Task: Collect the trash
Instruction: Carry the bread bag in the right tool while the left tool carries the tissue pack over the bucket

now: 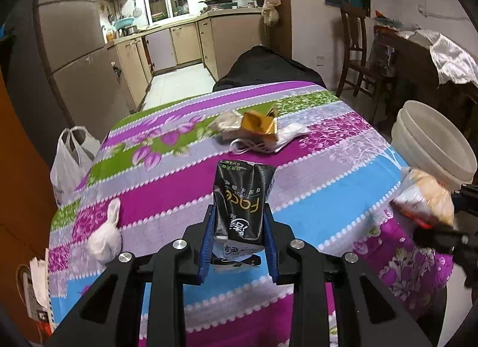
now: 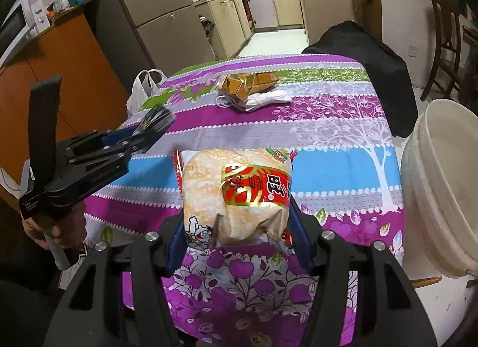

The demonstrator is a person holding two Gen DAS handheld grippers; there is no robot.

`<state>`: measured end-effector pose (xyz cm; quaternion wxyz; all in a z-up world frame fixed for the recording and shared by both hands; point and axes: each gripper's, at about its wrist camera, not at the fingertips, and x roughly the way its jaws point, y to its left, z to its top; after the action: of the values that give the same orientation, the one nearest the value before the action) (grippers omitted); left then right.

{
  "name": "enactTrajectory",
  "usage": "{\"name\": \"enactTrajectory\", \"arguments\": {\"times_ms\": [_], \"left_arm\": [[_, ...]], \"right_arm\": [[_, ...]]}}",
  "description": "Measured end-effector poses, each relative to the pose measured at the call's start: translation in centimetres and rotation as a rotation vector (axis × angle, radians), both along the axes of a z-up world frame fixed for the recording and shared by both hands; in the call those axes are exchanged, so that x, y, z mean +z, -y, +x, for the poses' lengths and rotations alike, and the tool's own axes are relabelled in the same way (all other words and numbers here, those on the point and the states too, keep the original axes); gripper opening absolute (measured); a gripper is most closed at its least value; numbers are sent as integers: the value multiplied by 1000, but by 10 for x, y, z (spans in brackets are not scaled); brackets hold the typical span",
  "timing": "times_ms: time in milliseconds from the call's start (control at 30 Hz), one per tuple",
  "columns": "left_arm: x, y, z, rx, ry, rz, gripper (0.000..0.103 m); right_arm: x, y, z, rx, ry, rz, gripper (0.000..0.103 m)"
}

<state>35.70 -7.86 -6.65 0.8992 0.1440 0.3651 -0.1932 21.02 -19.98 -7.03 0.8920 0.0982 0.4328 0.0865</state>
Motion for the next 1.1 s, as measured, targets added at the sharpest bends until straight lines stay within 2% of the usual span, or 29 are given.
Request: {"name": "enactTrajectory", "arguments": {"times_ms": [267,533,667,833,1100], "left_arm": [[12,32,6,-25,21,30,31],[24,66,18,-65,57,59,31],[35,93,24,-106,82,67,31],[53,134,27,-172,124,66,31],[71,220,22,-302,153,66,31]], "right_arm": [[10,11,2,-4,-34,-15,56],[36,46,5,-42,-16,38,56],[58,74,4,-94,17,58,56],[83,119,-6,-185,35,13,56],[101,198,-28,-351,-9,-51,56]]}}
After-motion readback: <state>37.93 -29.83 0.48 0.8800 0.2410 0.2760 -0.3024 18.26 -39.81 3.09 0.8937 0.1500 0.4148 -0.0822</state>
